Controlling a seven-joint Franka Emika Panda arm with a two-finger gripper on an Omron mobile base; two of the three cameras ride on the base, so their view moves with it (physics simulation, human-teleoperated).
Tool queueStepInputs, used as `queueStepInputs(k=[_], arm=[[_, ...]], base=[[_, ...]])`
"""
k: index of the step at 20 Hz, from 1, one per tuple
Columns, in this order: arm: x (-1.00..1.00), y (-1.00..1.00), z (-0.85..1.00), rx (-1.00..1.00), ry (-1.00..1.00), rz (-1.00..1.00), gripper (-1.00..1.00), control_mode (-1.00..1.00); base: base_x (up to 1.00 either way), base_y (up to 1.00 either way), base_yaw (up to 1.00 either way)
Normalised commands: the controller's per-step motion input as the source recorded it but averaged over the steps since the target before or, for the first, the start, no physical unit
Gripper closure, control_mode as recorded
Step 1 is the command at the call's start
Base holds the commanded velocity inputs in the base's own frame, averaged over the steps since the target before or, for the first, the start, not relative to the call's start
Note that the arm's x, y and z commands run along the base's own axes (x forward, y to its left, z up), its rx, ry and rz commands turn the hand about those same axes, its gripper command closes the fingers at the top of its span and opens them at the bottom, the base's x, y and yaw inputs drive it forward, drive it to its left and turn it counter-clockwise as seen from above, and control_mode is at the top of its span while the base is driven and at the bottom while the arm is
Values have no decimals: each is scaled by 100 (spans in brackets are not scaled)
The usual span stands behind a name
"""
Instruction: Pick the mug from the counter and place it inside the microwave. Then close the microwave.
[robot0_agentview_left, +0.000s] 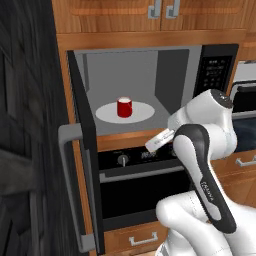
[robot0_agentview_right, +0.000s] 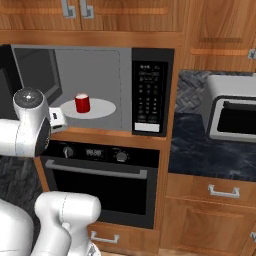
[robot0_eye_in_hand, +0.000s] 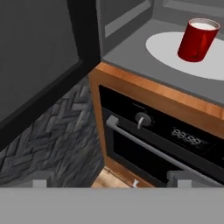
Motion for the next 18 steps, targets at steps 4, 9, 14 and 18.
queueStepInputs(k=[4,9,14,18], arm=[[-44,4,14,0,0,7,-100,-100],[-45,5,13,0,0,9,-100,-100],[-36,15,2,3,-1,12,-100,-100],[-4,22,12,1,-2,4,-100,-100]], base=[[0,0,0],[0,0,0],[0,0,0],[0,0,0]])
